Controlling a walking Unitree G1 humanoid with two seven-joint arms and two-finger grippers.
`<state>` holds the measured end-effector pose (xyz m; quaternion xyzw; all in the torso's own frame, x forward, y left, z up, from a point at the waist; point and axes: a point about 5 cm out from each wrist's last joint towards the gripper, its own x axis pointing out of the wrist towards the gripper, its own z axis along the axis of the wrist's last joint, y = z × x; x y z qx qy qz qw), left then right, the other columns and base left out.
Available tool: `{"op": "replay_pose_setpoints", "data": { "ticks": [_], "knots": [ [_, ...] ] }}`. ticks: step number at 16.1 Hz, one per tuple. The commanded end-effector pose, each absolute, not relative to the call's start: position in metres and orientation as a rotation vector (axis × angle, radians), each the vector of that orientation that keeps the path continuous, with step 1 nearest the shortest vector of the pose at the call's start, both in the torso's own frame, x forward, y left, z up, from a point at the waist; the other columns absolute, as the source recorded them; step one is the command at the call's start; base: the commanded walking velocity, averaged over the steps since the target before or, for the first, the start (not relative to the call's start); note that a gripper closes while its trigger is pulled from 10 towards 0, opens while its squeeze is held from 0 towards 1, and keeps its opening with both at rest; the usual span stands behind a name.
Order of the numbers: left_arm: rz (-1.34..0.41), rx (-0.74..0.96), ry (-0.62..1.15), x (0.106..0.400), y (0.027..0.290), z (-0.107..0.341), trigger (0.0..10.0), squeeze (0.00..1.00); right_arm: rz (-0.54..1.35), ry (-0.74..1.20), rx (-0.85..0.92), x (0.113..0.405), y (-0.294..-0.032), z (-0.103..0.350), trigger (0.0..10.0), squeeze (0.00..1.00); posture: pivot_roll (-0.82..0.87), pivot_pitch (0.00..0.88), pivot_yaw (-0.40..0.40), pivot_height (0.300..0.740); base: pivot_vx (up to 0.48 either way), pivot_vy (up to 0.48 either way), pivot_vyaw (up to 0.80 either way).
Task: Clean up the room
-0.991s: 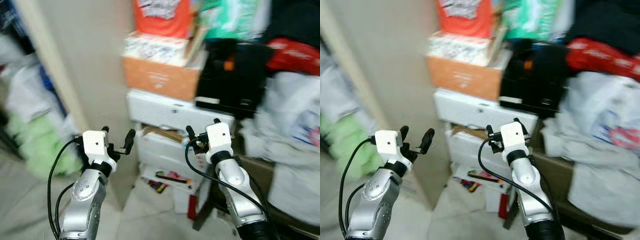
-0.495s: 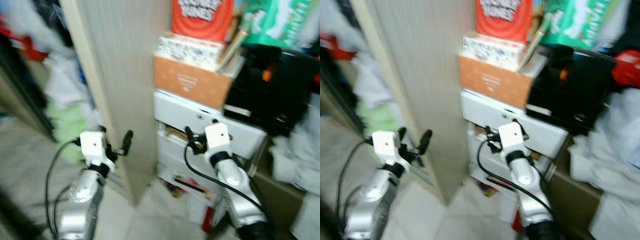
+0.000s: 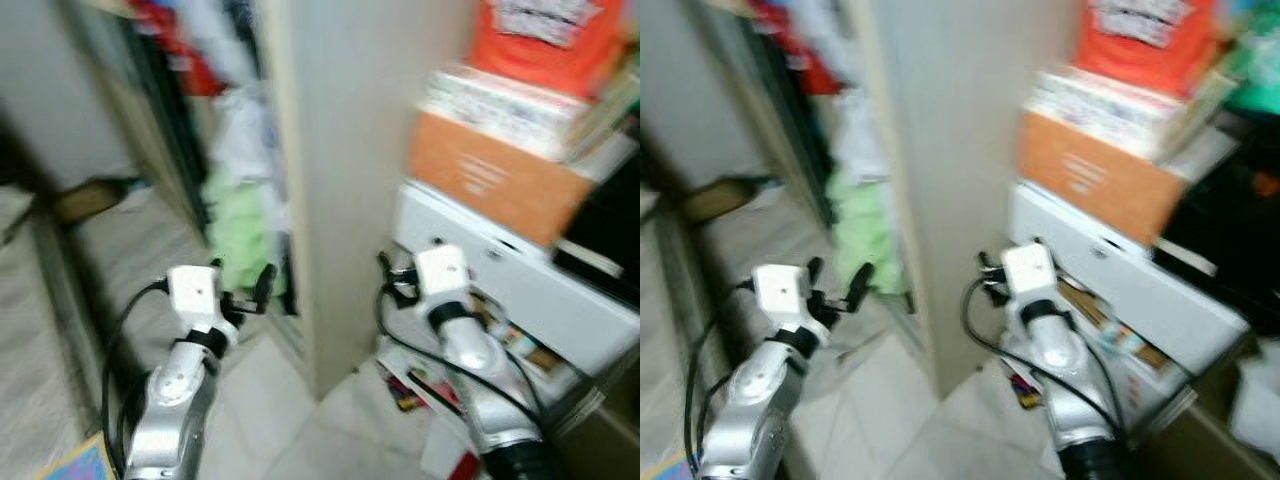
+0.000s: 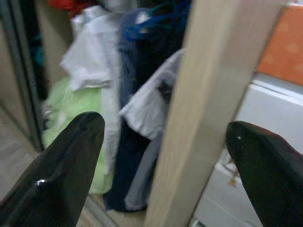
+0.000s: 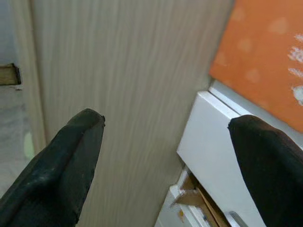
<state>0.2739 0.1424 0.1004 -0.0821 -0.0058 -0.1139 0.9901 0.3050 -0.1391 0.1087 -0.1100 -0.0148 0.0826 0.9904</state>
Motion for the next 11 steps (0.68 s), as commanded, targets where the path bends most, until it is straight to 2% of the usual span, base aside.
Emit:
{"op": "replay_pose_setpoints", "data": {
  "ticks": [1, 11],
  "knots": [
    [-0.201, -0.142, -0.016, 0.2738, 0.1510, 0.1034, 10.0, 0.00, 0.193, -0.040, -0.204, 0.3062, -0.1298, 0.1112, 10.0, 0.00, -0.13, 0.016, 0.002, 0.740, 0.000, 0.000, 0.80],
    [-0.215, -0.153, 0.007, 0.2753, 0.1480, 0.1006, 10.0, 0.00, 0.195, -0.041, -0.213, 0.3060, -0.1301, 0.1118, 10.0, 0.00, -0.14, 0.022, 0.001, 0.740, 0.000, 0.000, 0.80]
  ]
}}
